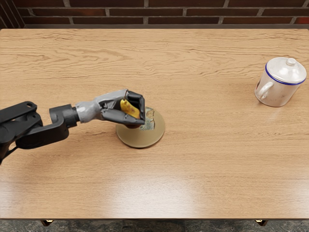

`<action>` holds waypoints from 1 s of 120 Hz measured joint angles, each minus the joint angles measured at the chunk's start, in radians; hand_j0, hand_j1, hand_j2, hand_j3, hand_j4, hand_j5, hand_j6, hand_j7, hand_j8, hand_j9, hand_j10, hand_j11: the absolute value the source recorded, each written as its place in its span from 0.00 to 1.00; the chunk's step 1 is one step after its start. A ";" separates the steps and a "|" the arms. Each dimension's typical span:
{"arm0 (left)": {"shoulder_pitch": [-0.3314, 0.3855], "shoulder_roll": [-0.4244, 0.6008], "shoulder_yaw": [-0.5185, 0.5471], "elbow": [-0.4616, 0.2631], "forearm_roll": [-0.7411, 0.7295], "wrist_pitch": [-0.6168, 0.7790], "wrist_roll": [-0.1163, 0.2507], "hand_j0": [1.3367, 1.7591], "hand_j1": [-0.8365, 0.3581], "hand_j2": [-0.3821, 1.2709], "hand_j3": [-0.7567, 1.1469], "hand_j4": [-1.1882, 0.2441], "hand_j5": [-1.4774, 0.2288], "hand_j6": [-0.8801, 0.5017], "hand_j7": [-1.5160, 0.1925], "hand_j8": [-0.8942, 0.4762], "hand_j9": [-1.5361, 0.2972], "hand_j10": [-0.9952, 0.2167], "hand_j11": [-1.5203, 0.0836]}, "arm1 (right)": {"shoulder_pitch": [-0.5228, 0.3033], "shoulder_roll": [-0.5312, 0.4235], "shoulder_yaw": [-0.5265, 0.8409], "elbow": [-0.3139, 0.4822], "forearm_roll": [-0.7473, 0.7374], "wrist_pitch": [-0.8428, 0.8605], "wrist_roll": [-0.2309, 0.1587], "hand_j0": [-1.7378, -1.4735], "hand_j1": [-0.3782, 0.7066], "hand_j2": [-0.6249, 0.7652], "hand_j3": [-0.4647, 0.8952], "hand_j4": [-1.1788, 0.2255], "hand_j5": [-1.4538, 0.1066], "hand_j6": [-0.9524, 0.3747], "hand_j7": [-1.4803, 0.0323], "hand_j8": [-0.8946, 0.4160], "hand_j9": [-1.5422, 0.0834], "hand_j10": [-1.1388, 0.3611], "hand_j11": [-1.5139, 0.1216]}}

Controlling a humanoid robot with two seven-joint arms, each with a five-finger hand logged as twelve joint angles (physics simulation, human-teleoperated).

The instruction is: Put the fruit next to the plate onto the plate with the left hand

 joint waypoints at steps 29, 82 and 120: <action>-0.002 -0.039 0.003 0.045 0.010 0.009 0.000 0.72 0.34 0.27 0.40 0.32 0.25 0.11 0.27 0.21 0.23 0.39 0.28 | 0.000 0.000 0.000 0.000 0.000 0.000 0.000 0.30 0.03 0.45 0.34 0.84 0.93 0.72 0.98 0.68 0.95 0.76 0.93; -0.017 -0.107 0.047 0.130 0.029 0.085 -0.001 0.72 0.33 0.28 0.40 0.33 0.26 0.12 0.28 0.20 0.26 0.37 0.29 | 0.000 0.000 0.000 0.000 0.000 0.000 0.000 0.30 0.03 0.45 0.34 0.84 0.93 0.72 0.98 0.68 0.95 0.76 0.93; -0.023 -0.120 0.065 0.162 0.030 0.090 0.000 0.74 0.33 0.30 0.40 0.35 0.30 0.14 0.32 0.20 0.30 0.37 0.34 | 0.000 0.000 0.000 0.000 0.000 0.000 0.000 0.30 0.03 0.45 0.34 0.84 0.93 0.72 0.98 0.68 0.95 0.76 0.93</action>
